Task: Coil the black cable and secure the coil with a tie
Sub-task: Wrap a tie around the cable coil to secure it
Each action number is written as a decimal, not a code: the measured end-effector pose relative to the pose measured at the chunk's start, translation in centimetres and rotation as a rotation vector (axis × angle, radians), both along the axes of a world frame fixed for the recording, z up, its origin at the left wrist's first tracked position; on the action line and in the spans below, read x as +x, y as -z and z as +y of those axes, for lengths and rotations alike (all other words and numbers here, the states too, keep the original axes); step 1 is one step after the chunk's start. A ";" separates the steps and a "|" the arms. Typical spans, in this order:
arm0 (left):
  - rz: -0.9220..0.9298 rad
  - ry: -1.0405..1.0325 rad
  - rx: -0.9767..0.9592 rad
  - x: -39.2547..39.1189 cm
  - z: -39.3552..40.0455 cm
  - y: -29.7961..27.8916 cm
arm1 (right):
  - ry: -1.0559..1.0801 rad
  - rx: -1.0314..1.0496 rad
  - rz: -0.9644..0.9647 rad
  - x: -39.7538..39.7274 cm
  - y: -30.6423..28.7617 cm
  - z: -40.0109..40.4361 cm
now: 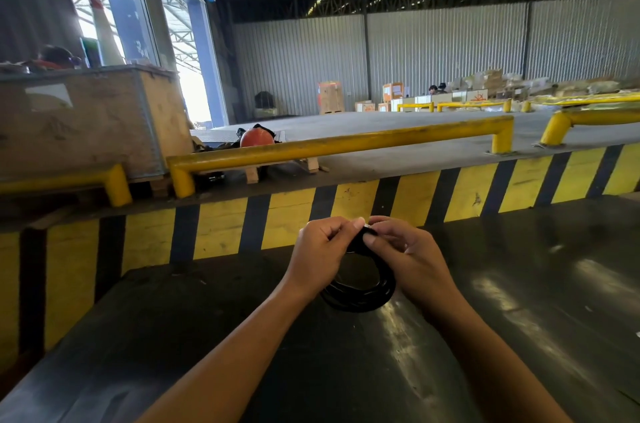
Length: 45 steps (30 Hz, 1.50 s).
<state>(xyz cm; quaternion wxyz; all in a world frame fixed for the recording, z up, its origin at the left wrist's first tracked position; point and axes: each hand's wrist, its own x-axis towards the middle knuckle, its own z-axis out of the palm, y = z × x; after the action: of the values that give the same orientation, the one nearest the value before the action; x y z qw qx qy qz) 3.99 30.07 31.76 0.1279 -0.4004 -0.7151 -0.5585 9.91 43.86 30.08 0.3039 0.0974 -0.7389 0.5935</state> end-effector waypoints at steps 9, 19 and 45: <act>-0.024 0.009 -0.052 0.4 -0.6 1.4 | -0.107 -0.186 0.008 0.1 1.5 -0.2; -0.261 0.138 -0.048 0.1 -0.5 3.3 | 0.037 -0.242 0.109 0.5 2.9 0.4; -0.884 0.307 -0.072 -0.3 -3.0 11.4 | 0.111 -0.323 -0.209 0.0 10.5 1.9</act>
<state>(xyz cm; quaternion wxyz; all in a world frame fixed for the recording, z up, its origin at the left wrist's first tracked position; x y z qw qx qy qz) 3.71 27.07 20.37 -0.2871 -0.2292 -0.6526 -0.6627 9.89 45.76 19.61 0.2693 -0.0558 -0.6657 0.6937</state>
